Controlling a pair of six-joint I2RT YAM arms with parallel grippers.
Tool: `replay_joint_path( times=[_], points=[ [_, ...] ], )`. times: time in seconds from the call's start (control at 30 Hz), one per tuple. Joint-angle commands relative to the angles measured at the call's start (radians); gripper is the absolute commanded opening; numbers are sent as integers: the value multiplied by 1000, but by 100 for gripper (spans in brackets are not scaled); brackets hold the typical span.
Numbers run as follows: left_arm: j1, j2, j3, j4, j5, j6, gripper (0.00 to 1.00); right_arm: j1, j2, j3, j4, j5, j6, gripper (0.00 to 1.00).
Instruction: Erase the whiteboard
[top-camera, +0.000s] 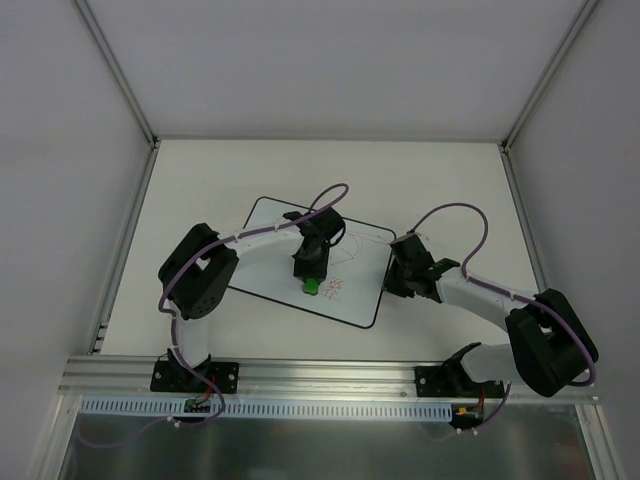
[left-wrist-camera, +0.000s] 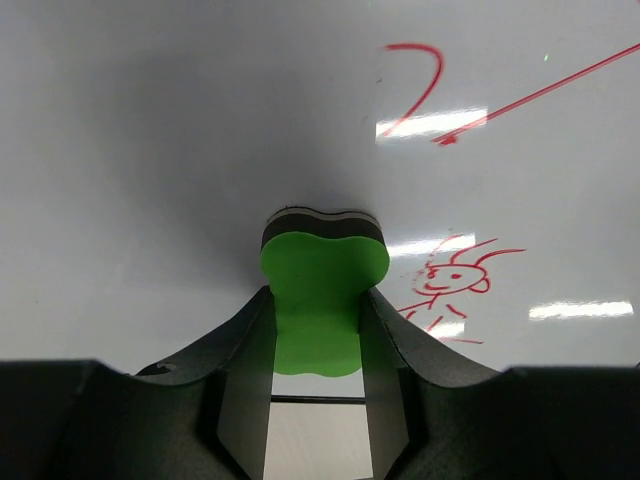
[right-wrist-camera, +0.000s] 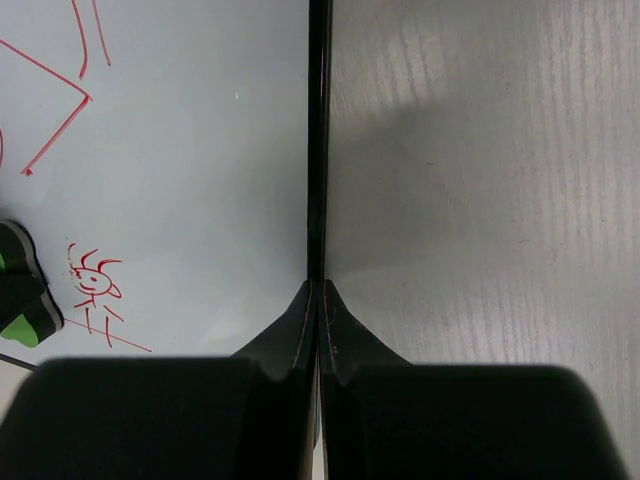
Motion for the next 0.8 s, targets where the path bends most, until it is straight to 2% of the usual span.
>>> replay_joint_path(
  times=[0.0, 0.13, 0.23, 0.47, 0.57, 0.77],
  points=[
    [33, 50, -147, -127, -18, -13, 0, 6, 15, -41, -135, 65, 4, 0],
    [41, 39, -164, -118, -12, -10, 0, 6, 17, -44, -133, 67, 4, 0],
    [-6, 57, -102, -114, 11, -15, 0, 6, 21, -42, -132, 70, 3, 0],
    [-147, 242, 173, -117, 144, -25, 0, 6, 18, -41, -132, 70, 11, 0],
    [-183, 290, 225, -119, 170, -35, 0, 6, 14, -45, -132, 74, 15, 0],
    [-203, 278, 210, -117, 163, -56, 0, 6, 21, -44, -130, 74, 18, 0]
  ],
)
